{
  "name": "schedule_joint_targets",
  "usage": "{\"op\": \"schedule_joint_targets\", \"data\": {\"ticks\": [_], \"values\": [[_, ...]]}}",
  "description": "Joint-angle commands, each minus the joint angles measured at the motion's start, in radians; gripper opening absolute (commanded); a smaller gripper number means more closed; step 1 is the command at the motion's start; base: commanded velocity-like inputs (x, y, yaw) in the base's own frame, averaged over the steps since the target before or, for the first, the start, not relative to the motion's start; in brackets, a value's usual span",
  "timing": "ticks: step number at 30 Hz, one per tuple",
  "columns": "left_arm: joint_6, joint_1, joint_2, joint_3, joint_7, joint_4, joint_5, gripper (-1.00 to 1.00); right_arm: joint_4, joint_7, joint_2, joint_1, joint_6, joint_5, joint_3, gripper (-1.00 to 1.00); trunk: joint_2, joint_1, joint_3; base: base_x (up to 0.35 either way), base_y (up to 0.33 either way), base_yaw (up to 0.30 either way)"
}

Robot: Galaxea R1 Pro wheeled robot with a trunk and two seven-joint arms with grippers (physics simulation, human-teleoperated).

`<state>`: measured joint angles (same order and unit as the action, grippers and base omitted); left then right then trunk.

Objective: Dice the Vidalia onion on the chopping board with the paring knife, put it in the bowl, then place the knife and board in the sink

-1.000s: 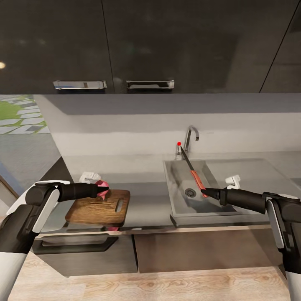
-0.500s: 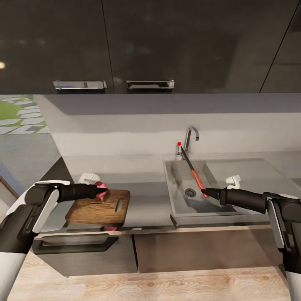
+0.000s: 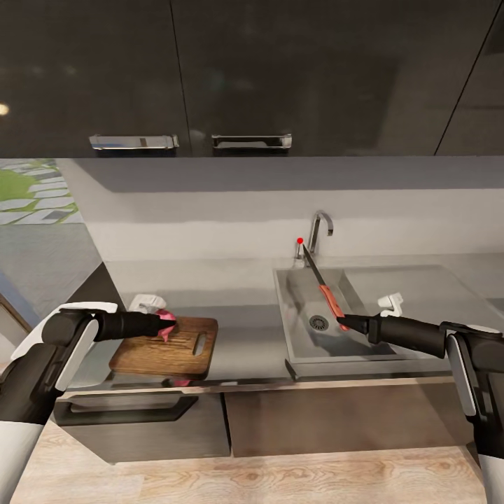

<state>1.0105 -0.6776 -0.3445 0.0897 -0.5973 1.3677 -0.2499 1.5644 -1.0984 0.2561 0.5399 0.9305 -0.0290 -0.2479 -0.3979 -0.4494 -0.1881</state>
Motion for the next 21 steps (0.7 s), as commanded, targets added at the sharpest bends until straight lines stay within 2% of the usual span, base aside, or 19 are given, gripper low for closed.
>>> {"op": "schedule_joint_targets", "data": {"ticks": [1, 17, 21], "values": [[0.005, -0.001, -0.001, 0.001, -0.002, -0.001, -0.001, -1.00, 0.000, -0.001, 0.000, 0.001, 0.008, -0.003, -0.001, -1.00, -0.002, -0.001, -0.002, 0.000, 0.000, 0.000], [0.003, -0.001, 0.000, -0.004, 0.002, -0.016, 0.003, -1.00, 0.000, 0.000, 0.000, 0.001, 0.010, -0.003, 0.001, -1.00, -0.002, -0.001, -0.022, 0.000, 0.000, 0.000], [0.003, -0.001, 0.000, -0.005, 0.035, -0.023, 0.003, -1.00, 0.000, 0.000, 0.000, 0.001, 0.010, -0.003, 0.001, -1.00, -0.002, -0.001, -0.028, 0.000, 0.000, 0.000]]}}
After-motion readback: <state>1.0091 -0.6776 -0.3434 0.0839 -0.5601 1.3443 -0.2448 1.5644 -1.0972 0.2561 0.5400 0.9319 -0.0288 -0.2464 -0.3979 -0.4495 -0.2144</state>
